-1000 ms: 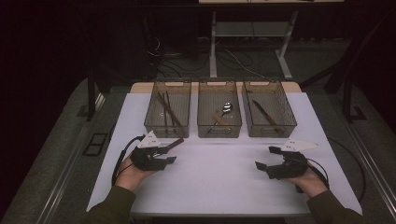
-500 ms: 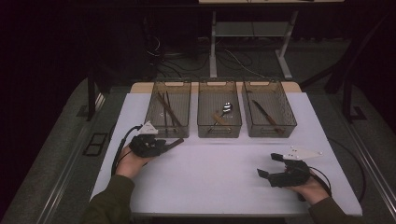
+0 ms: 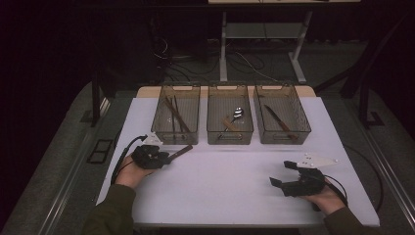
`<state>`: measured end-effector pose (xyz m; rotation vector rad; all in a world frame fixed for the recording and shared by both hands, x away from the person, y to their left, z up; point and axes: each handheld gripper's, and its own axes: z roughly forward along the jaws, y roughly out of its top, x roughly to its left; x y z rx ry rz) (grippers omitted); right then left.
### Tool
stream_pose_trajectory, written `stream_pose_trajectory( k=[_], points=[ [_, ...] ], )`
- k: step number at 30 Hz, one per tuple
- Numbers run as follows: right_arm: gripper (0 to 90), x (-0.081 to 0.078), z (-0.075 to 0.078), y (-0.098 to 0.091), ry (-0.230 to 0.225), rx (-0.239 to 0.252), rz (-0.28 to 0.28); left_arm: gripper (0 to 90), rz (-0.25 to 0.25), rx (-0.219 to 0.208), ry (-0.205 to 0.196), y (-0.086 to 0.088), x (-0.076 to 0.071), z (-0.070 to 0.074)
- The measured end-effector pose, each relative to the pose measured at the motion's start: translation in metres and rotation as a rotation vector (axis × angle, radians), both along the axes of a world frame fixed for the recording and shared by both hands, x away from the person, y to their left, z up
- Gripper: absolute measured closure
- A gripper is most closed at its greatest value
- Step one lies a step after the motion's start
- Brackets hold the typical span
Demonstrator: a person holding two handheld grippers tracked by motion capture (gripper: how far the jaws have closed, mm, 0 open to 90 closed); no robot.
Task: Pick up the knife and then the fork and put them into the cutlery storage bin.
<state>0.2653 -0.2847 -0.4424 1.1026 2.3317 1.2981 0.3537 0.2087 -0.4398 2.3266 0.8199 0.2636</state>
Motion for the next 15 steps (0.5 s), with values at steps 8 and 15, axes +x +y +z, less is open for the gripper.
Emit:
stream_pose_trajectory(
  k=[8,15],
  points=[
    [13.9,-0.0001,-0.0002,-0.0002,0.002,0.0,0.003,72.3,-0.026,-0.028,-0.004,0.0057,-0.0004,-0.003],
    [13.9,0.0002,-0.0008,-0.0001,0.006,0.0,0.006,77.2,-0.054,-0.027,-0.022,0.007,-0.0006,-0.0037]
  ],
)
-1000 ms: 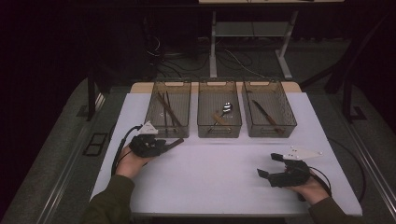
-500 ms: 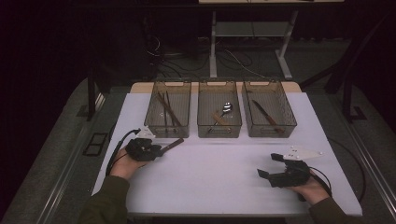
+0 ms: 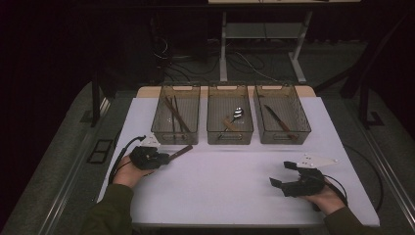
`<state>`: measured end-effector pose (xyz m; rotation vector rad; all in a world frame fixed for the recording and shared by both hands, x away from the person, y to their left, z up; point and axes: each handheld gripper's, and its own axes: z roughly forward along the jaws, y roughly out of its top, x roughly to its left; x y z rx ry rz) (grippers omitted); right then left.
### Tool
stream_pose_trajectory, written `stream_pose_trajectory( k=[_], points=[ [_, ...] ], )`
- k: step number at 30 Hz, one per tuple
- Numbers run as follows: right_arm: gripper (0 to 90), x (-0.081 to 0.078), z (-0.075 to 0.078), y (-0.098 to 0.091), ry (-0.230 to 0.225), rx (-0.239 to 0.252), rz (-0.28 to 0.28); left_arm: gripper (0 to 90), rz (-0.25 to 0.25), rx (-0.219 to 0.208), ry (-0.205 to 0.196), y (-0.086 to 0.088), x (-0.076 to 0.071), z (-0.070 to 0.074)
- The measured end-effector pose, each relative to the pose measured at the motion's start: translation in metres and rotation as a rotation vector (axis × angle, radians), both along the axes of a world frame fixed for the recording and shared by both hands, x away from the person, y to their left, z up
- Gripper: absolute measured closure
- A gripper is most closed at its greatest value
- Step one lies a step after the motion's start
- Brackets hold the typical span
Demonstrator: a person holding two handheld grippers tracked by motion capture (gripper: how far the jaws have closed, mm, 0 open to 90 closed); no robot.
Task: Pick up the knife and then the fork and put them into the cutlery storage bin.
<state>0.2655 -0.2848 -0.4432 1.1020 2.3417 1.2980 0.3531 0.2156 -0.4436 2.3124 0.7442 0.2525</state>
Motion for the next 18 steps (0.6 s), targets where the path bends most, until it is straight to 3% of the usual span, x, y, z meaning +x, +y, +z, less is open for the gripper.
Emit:
stream_pose_trajectory(
  k=[5,10,13,18],
  points=[
    [13.8,0.0,0.0,0.0,-0.005,0.0,0.004,77.5,-0.007,0.004,-0.001,0.0,0.0,0.001],
    [13.9,0.0,0.002,-0.001,-0.007,0.014,0.003,77.7,-0.027,0.004,0.025,-0.004,-0.003,0.003],
    [13.9,0.0,0.003,0.0,-0.009,0.025,0.01,77.7,-0.062,0.01,0.028,-0.009,-0.006,0.007],
    [13.8,0.001,0.005,0.003,-0.003,-0.014,0.062,77.7,-0.124,-0.019,0.033,-0.021,-0.011,0.014]
  ],
)
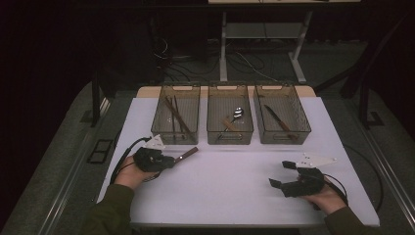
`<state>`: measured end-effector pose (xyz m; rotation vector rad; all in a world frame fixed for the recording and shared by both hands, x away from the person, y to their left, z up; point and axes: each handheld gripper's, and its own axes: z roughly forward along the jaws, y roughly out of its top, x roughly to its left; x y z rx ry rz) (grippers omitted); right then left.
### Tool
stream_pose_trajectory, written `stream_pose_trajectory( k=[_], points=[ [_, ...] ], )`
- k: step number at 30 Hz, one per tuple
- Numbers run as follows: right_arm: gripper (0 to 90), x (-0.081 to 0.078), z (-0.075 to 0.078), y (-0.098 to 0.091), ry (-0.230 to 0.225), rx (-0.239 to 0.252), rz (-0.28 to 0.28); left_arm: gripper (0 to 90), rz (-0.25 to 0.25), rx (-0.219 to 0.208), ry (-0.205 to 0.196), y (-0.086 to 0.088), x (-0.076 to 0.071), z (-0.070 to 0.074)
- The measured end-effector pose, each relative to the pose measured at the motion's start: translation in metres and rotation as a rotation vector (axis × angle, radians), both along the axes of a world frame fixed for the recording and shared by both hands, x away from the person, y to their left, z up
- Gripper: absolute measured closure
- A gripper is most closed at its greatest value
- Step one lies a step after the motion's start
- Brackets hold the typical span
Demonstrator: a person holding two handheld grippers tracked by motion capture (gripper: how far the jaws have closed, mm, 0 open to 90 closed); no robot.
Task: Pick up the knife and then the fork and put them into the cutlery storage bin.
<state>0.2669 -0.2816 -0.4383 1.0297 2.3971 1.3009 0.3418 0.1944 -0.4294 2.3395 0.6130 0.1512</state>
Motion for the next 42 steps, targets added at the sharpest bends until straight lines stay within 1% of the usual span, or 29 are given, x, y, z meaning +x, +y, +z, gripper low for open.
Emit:
stream_pose_trajectory(
  k=[5,7,9,10,13,16,19,20,21,23,25,26,28,29,30,31,32,33,34,36,38,39,41,42],
  points=[
    [13.8,0.004,0.008,0.009,0.001,-0.037,0.091,77.7,-0.091,-0.02,0.001,-0.021,-0.009,0.009],
    [13.8,0.005,0.011,0.013,0.007,-0.033,0.131,77.7,-0.128,-0.032,0.005,-0.031,-0.013,0.013],
    [13.8,0.007,0.016,0.017,0.008,-0.041,0.176,77.7,-0.168,-0.042,0.005,-0.041,-0.017,0.016],
    [13.9,0.008,0.018,0.02,0.006,-0.039,0.193,77.8,-0.189,-0.04,0.004,-0.047,-0.02,0.018],
    [13.9,0.01,0.025,0.027,0.009,-0.023,0.231,77.7,-0.241,-0.055,-0.004,-0.064,-0.026,0.023],
    [13.9,0.013,0.029,0.036,-0.003,-0.015,0.274,77.8,-0.299,-0.055,-0.003,-0.081,-0.033,0.028],
    [13.9,0.016,0.033,0.046,-0.003,-0.007,0.32,77.8,-0.358,-0.043,-0.008,-0.099,-0.039,0.033],
    [13.9,0.016,0.035,0.05,0.0,-0.005,0.336,77.7,-0.364,-0.049,-0.006,-0.105,-0.042,0.034],
    [13.9,0.016,0.036,0.054,0.0,-0.006,0.356,77.7,-0.385,-0.045,-0.002,-0.111,-0.044,0.035],
    [14.2,0.017,0.038,0.063,0.002,-0.011,0.395,77.8,-0.424,-0.042,-0.01,-0.123,-0.047,0.037],
    [15.1,0.016,0.04,0.071,0.014,-0.021,0.436,77.7,-0.459,-0.031,-0.014,-0.135,-0.05,0.038],
    [17.0,0.016,0.04,0.076,0.026,-0.034,0.456,77.8,-0.473,-0.027,-0.011,-0.14,-0.051,0.038],
    [25.6,0.017,0.038,0.082,0.042,-0.058,0.518,77.7,-0.498,-0.019,-0.01,-0.149,-0.052,0.038],
    [28.0,0.017,0.036,0.084,0.045,-0.076,0.539,77.7,-0.506,-0.014,-0.009,-0.153,-0.052,0.038],
    [34.4,0.018,0.034,0.086,0.038,-0.105,0.577,77.7,-0.518,-0.006,-0.014,-0.156,-0.052,0.038],
    [38.6,0.017,0.033,0.088,0.045,-0.119,0.599,77.7,-0.535,-0.005,-0.021,-0.16,-0.051,0.038],
    [43.4,0.016,0.031,0.089,0.054,-0.129,0.609,77.7,-0.543,0.004,-0.023,-0.162,-0.052,0.037],
    [50.5,0.016,0.03,0.09,0.056,-0.142,0.627,77.7,-0.546,0.005,-0.019,-0.165,-0.052,0.036],
    [53.0,0.016,0.029,0.09,0.062,-0.146,0.634,77.7,-0.553,0.007,-0.016,-0.167,-0.053,0.036],
    [61.2,0.016,0.029,0.091,0.076,-0.152,0.638,77.7,-0.563,0.018,-0.019,-0.169,-0.053,0.035],
    [69.4,0.016,0.028,0.09,0.086,-0.149,0.645,77.7,-0.558,0.016,-0.019,-0.17,-0.055,0.034],
    [72.8,0.016,0.028,0.09,0.092,-0.148,0.656,77.7,-0.563,0.017,-0.018,-0.17,-0.054,0.035],
    [74.2,0.016,0.028,0.09,0.097,-0.146,0.671,77.7,-0.572,0.019,-0.017,-0.169,-0.055,0.035],
    [74.6,0.015,0.029,0.091,0.093,-0.146,0.677,77.6,-0.575,0.014,-0.014,-0.169,-0.055,0.035]
  ],
)
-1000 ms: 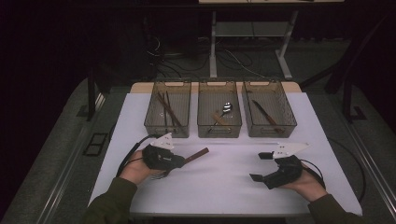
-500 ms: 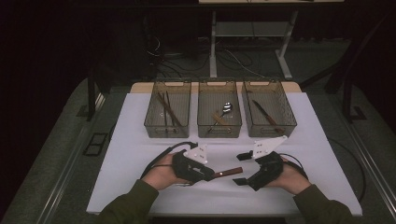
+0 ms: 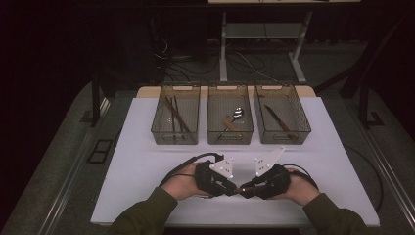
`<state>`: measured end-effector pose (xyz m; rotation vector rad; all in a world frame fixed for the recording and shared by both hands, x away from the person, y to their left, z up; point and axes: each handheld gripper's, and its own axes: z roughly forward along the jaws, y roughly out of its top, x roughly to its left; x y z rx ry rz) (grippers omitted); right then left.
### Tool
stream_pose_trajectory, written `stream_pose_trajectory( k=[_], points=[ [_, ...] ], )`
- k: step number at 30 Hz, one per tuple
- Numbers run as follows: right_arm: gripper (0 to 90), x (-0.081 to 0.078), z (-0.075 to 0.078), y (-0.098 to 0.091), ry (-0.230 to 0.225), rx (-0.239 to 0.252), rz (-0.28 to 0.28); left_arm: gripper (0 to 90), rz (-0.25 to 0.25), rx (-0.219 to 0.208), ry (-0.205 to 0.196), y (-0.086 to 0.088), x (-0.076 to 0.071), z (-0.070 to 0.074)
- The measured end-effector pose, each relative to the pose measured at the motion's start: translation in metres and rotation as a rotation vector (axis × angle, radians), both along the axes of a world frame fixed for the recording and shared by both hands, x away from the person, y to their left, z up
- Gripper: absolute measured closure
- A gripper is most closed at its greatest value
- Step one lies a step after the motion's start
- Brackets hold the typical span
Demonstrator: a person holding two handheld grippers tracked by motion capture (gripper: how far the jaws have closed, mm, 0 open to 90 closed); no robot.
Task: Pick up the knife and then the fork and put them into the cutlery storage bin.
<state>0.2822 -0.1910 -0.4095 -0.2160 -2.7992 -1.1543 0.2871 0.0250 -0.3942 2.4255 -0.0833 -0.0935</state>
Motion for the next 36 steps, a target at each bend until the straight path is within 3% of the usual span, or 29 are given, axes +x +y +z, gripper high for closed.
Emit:
stream_pose_trajectory(
  k=[7,10,11,17,23,30,36],
  points=[
    [75.2,-0.002,0.002,-0.001,0.024,-0.004,0.008,77.3,-0.012,-0.019,0.013,0.001,-0.001,-0.002],
    [75.2,-0.001,0.002,-0.002,0.024,0.003,0.0,75.1,0.003,-0.05,-0.023,0.003,-0.003,-0.002],
    [75.2,-0.001,0.003,-0.003,0.026,0.009,-0.006,70.3,0.015,-0.061,-0.042,0.005,-0.002,-0.001],
    [75.2,0.007,0.006,-0.023,0.023,0.038,-0.092,48.5,0.17,-0.16,-0.029,0.032,0.003,-0.001],
    [75.1,0.014,0.009,-0.047,0.035,0.068,-0.218,43.0,0.35,-0.23,-0.013,0.066,0.008,-0.007],
    [75.1,0.022,0.012,-0.067,0.008,0.086,-0.318,37.8,0.48,-0.257,-0.018,0.101,0.006,-0.017],
    [75.1,0.029,0.018,-0.078,-0.005,0.112,-0.383,28.2,0.582,-0.245,-0.028,0.119,0.0,-0.028]
  ],
)
